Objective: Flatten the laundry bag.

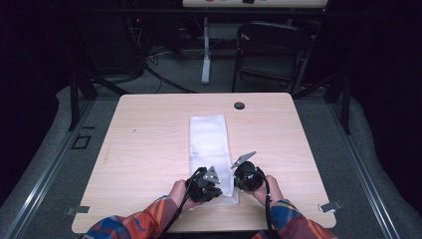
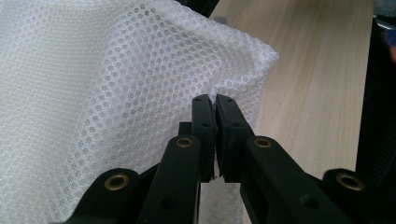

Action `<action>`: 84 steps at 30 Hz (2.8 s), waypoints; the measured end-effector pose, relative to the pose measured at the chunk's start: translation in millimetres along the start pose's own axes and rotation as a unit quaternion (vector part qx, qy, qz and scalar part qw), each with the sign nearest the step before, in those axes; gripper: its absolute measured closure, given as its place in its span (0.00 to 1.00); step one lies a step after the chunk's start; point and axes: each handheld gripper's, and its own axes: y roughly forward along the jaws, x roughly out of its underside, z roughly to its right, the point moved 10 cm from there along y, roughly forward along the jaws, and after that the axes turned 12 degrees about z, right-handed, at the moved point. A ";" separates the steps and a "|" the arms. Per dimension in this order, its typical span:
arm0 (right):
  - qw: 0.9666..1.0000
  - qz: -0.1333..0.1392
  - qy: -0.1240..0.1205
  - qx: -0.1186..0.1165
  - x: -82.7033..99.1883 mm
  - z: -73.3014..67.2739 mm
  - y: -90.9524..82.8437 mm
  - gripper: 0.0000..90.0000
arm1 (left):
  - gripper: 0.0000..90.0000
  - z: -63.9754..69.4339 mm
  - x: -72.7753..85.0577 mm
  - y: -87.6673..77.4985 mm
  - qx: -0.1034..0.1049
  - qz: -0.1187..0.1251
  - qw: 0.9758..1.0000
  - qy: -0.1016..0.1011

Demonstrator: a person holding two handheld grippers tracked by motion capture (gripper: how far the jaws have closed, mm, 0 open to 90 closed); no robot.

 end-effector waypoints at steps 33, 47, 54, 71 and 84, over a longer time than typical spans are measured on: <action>0.998 -0.039 0.044 0.028 9.0 4.1 2.7 1.00 | 0.98 -31.4 -2.7 -28.6 -0.054 0.032 0.998 -0.006; 0.997 -0.047 0.042 0.032 14.6 11.1 -3.2 1.00 | 0.97 -47.6 -1.8 -48.8 -0.086 0.060 0.994 -0.023; 0.998 -0.047 0.039 0.032 15.8 13.1 -4.5 1.00 | 0.97 -50.5 2.5 -56.1 -0.096 0.057 0.993 -0.029; 0.998 -0.049 0.033 0.030 16.4 13.8 -5.2 1.00 | 0.97 -61.0 20.0 -76.0 -0.127 0.048 0.989 -0.054; 0.997 -0.050 0.038 0.034 17.7 14.9 -6.4 1.00 | 0.98 -68.5 37.9 -84.8 -0.136 0.024 0.987 -0.078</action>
